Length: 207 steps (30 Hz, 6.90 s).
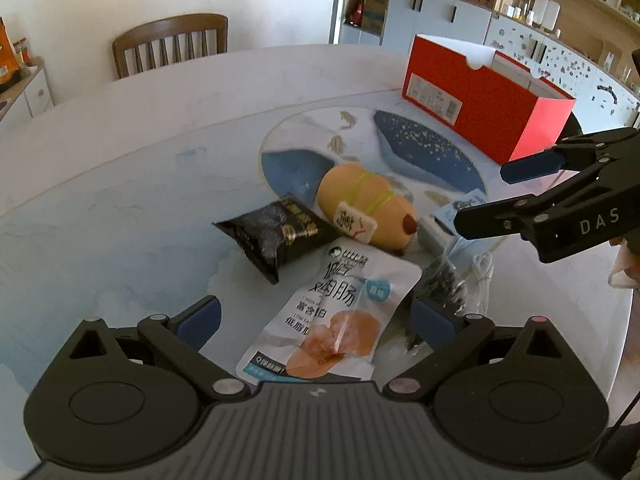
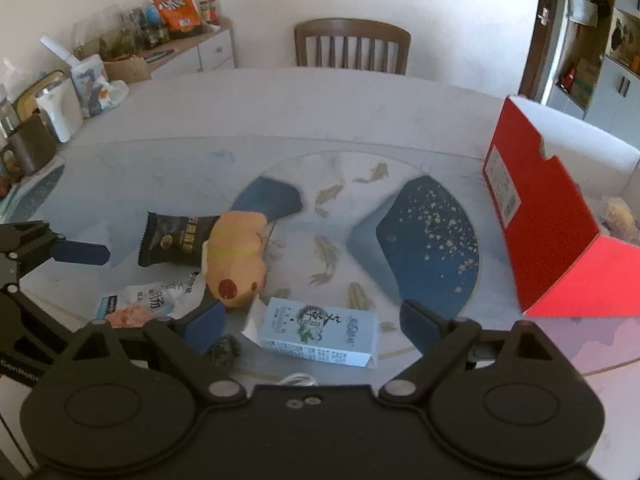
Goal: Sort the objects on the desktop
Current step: 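Grasp the white sausage bag with left gripper while right grasps the milk carton, then carry the sausage bag and milk carton with both grippers over the red box, then open both grippers to drop the sausage bag and milk carton into the box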
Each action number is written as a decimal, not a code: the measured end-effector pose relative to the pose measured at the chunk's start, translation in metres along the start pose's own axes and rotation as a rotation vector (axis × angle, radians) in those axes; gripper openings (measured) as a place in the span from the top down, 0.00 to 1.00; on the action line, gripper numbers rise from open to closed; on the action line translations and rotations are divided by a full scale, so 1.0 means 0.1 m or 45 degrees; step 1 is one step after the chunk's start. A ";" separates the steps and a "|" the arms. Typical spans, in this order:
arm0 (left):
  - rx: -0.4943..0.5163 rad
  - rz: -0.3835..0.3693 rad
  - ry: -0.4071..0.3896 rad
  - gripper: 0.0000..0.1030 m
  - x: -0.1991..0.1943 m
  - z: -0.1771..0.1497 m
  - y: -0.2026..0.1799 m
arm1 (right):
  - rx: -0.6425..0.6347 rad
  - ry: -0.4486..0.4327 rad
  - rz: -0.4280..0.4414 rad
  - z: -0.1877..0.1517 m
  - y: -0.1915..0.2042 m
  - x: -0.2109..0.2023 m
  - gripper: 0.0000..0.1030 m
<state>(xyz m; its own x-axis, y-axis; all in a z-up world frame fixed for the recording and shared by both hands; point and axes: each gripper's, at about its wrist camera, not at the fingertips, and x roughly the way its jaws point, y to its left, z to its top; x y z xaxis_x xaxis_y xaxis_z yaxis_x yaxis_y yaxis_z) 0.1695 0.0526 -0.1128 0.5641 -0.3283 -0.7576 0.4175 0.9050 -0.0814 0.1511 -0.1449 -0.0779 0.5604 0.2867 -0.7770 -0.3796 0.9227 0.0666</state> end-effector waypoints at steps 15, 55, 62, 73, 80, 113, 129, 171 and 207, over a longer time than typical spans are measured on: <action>0.033 -0.043 0.035 0.06 0.19 -0.01 0.04 | -0.010 0.092 -0.072 0.00 0.06 0.26 0.06; -0.099 -0.034 -0.030 0.42 -0.07 0.07 -0.11 | 0.023 0.099 -0.045 -0.05 -0.06 0.08 0.32; -0.149 -0.029 -0.065 0.42 -0.25 0.14 -0.16 | 0.033 0.071 -0.037 -0.02 -0.11 -0.08 0.32; -0.160 -0.046 -0.114 0.42 -0.43 0.36 -0.36 | 0.031 0.003 0.004 0.07 -0.29 -0.41 0.32; -0.136 -0.065 -0.160 0.42 -0.49 0.56 -0.58 | 0.052 -0.047 0.019 0.14 -0.55 -0.63 0.32; -0.009 -0.173 -0.271 0.42 -0.11 1.69 -1.76 | 0.151 -0.182 -0.073 0.44 -2.26 -1.07 0.32; 0.151 -0.175 -0.262 0.42 0.40 2.17 -2.37 | 0.156 -0.174 -0.117 0.57 -3.00 -0.94 0.32; 0.339 -0.101 0.062 0.42 1.76 2.54 -2.73 | 0.013 0.166 -0.009 1.04 -3.36 0.67 0.32; 0.249 -0.178 0.033 0.26 1.48 2.54 -2.67 | 0.169 0.047 0.102 1.11 -3.54 -0.03 0.22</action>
<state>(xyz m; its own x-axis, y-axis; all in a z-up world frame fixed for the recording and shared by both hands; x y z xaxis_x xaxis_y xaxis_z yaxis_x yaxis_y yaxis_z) 0.3227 -0.3069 -0.0385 0.4733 -0.4376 -0.7645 0.6217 0.7808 -0.0619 0.3656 -0.4434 -0.0294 0.5038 0.3529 -0.7884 -0.3201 0.9240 0.2091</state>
